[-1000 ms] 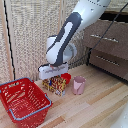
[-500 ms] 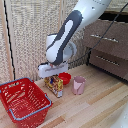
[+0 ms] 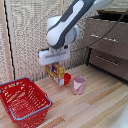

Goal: Shift your gripper thoughtfully near the cereal snack bar. Tenderly grip the snack bar with your precision device. Carefully hover the precision device above the first drawer installation and invite the snack bar to descend into the first drawer installation.

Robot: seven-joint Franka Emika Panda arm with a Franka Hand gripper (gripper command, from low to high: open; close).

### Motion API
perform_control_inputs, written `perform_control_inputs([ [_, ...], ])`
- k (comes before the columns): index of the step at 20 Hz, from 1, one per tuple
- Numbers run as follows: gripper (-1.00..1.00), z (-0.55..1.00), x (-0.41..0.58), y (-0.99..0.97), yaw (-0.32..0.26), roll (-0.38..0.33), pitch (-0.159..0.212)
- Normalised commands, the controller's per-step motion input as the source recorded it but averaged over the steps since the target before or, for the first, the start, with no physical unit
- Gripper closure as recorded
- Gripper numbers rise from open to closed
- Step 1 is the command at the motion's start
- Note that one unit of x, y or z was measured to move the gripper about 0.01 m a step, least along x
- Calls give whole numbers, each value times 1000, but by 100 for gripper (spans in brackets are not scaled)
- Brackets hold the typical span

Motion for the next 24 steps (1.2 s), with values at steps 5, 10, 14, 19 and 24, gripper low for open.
perform_control_inputs([
  [5, 100, 1000, 263, 0, -23, -21, 26],
  [10, 100, 1000, 222, 0, -37, -28, 36],
  [14, 100, 1000, 71, 0, -19, -27, 12],
  [19, 100, 1000, 58, -9, -30, -29, 15],
  [24, 100, 1000, 92, -223, -23, -12, 11],
])
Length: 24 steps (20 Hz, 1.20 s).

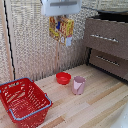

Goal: Shift your gripper thoughtfully near the cereal snack bar. Tenderly grip the snack bar with your precision device. Carefully hover the precision device above the first drawer installation and invite the snack bar to descend into the first drawer installation.

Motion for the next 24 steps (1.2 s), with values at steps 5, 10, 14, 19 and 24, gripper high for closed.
perform_control_inputs([
  [5, 100, 1000, 185, -576, -1, 0, 11],
  [10, 100, 990, 127, -752, -28, 0, 61],
  [14, 100, 958, 100, -865, -36, 10, 67],
  [19, 100, 875, 16, -999, -36, 45, 67],
  [24, 100, 687, 0, -1000, -25, 39, 88],
])
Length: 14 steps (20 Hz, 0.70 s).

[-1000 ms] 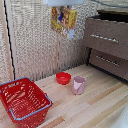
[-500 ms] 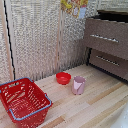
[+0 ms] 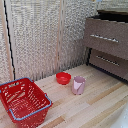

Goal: Shift your gripper thoughtfully near the cereal snack bar. Tenderly grip the snack bar with your precision device. Carefully hover the precision device above the first drawer installation and invite the snack bar to descend into the first drawer installation.

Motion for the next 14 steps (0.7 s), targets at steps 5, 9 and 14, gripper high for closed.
perform_control_inputs([
  [5, 100, 504, 0, -1000, -9, 20, 130],
  [9, 100, 340, 0, -1000, 0, 3, 161],
  [14, 100, 270, 0, -1000, 0, 0, 175],
])
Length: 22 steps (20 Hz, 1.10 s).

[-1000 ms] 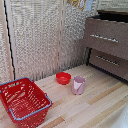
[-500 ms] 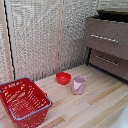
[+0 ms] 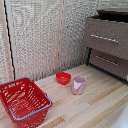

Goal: Shift your gripper thoughtfully near the cereal snack bar. Tenderly grip the snack bar with your precision device. Carefully hover the precision device above the first drawer installation and invite the snack bar to descend into the first drawer installation.

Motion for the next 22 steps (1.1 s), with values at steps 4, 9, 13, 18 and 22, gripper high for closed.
perform_control_inputs([
  [4, 100, 232, 0, -1000, 0, 0, 161],
  [9, 100, 107, 59, -990, 13, -5, 151],
  [13, 100, -190, 134, -749, 110, -16, 165],
  [18, -100, -260, 311, -272, 198, -6, 94],
  [22, -100, 131, 194, 0, 113, -33, 73],
])
